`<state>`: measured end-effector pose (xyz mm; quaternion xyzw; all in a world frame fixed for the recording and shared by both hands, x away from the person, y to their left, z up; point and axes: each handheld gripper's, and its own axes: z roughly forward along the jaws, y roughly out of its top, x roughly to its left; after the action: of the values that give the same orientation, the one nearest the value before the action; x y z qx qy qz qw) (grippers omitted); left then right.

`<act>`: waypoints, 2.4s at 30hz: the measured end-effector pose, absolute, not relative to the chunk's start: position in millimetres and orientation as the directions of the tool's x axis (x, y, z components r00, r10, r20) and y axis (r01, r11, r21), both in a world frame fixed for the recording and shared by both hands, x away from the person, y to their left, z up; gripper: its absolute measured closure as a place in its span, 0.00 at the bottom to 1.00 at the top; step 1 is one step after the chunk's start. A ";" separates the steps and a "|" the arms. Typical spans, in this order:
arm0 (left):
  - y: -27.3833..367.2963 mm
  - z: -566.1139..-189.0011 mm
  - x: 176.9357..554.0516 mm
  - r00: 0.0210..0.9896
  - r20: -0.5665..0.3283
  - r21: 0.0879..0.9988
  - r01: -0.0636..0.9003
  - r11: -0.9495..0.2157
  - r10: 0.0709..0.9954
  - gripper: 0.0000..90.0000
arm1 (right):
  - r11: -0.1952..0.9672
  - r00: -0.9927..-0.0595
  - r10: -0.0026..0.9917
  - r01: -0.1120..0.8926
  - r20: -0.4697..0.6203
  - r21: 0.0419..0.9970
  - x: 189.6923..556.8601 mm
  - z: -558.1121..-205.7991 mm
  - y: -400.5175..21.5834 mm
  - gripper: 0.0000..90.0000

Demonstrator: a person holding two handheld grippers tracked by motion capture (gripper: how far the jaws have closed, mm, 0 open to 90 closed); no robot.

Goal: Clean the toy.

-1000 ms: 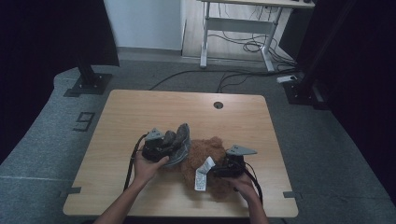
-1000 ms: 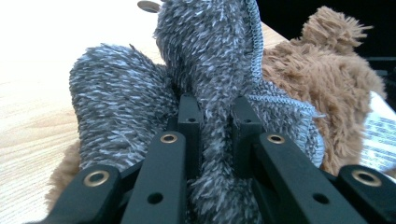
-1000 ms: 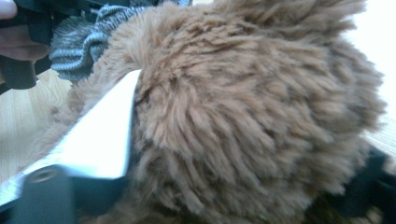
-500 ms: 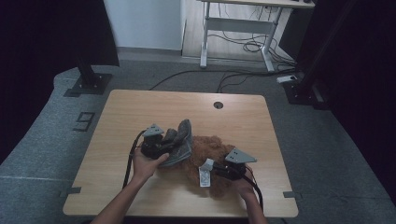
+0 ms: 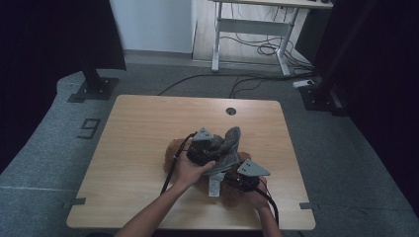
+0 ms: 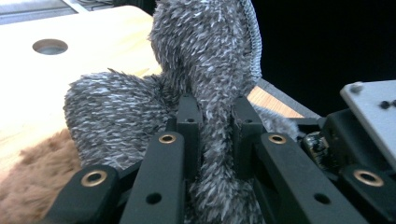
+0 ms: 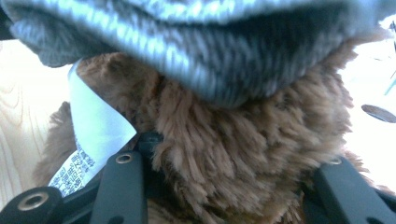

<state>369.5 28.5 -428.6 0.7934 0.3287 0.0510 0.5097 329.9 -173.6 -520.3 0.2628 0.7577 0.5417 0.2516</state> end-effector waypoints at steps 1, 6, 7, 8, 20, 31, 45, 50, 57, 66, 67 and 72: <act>32.3 -429.4 369.9 0.775 -0.258 0.842 0.473 -0.259 0.577 0.86 | 0.284 -0.741 0.663 0.117 -0.107 0.952 329.4 -520.5 -174.1 0.56; 59.0 -433.1 373.5 0.742 -0.275 0.838 0.497 -0.227 0.611 0.86 | 0.306 -0.748 0.650 0.095 -0.136 0.947 326.8 -519.1 -171.9 0.55; 63.4 -434.4 374.1 0.736 -0.275 0.836 0.501 -0.225 0.618 0.86 | 0.311 -0.748 0.649 0.094 -0.139 0.946 326.2 -518.9 -171.9 0.55; 69.3 -436.5 374.9 0.729 -0.274 0.834 0.505 -0.223 0.627 0.86 | 0.313 -0.749 0.648 0.093 -0.140 0.945 325.9 -518.8 -172.1 0.55; 140.5 -457.6 367.2 0.658 -0.298 0.839 0.526 -0.138 0.691 0.86 | 0.340 -0.752 0.643 0.111 -0.144 0.934 322.1 -524.0 -174.4 0.54; 182.2 -468.9 365.6 0.576 -0.281 0.838 0.537 -0.096 0.767 0.86 | 0.326 -0.766 0.632 0.125 -0.118 0.937 320.8 -527.9 -179.5 0.54; 206.1 -491.9 376.6 0.499 -0.340 0.776 0.627 -0.061 0.797 0.87 | 0.301 -0.764 0.640 0.156 -0.078 0.941 323.7 -531.5 -185.8 0.54; 184.3 -457.2 365.5 0.585 -0.341 0.826 0.560 -0.062 0.735 0.87 | 0.294 -0.760 0.646 0.166 -0.068 0.941 325.4 -532.4 -187.9 0.54; 109.5 -427.2 360.2 0.719 -0.291 0.851 0.497 -0.173 0.631 0.87 | 0.292 -0.757 0.650 0.166 -0.068 0.942 325.0 -532.3 -185.8 0.53; 16.7 -439.8 350.6 0.801 -0.222 0.830 0.454 -0.323 0.555 0.86 | 0.293 -0.756 0.652 0.173 -0.064 0.940 325.4 -532.7 -186.2 0.53; 14.3 -442.3 350.8 0.799 -0.212 0.830 0.451 -0.328 0.562 0.86 | 0.298 -0.754 0.654 0.179 -0.065 0.938 325.4 -533.0 -186.6 0.53; 23.7 -446.2 351.4 0.789 -0.193 0.839 0.440 -0.319 0.583 0.86 | 0.303 -0.755 0.653 0.185 -0.062 0.935 326.4 -535.2 -186.7 0.53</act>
<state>351.4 23.7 -446.2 0.8087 0.3165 0.0728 0.4905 326.4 -186.7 -535.2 0.2700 0.7758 0.5251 0.2226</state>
